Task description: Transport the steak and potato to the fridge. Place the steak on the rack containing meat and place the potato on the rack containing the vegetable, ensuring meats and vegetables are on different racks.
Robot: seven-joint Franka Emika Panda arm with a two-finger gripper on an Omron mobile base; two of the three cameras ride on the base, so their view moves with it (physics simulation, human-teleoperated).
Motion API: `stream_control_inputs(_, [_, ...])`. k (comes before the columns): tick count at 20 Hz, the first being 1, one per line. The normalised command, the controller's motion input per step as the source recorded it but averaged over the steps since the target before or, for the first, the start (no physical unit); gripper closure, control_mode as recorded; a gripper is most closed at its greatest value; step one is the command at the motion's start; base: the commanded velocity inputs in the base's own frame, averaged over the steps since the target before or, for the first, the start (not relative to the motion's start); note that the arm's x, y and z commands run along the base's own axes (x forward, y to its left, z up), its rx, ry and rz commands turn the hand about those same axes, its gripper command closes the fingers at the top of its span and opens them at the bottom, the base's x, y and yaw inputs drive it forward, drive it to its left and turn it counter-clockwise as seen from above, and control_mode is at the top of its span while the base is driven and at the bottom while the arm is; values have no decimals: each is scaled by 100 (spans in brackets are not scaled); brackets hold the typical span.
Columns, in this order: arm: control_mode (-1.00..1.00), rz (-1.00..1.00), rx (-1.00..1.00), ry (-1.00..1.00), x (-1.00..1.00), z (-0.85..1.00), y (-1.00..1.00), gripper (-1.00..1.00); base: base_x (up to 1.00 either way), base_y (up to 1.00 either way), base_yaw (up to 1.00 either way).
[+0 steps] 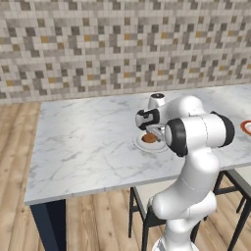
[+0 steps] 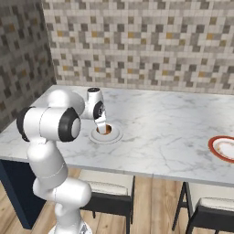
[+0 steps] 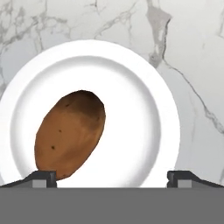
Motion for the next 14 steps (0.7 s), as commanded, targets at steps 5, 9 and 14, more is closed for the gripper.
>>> stream_control_inputs(5, [-100,0,0,-4,8,-14,7,-100,0,0,0])
stream_control_inputs(9, [-100,0,0,-3,7,-11,11,-100,0,0,0])
stream_control_inputs(14, [-100,0,0,-1,1,-20,4,-100,0,0,0])
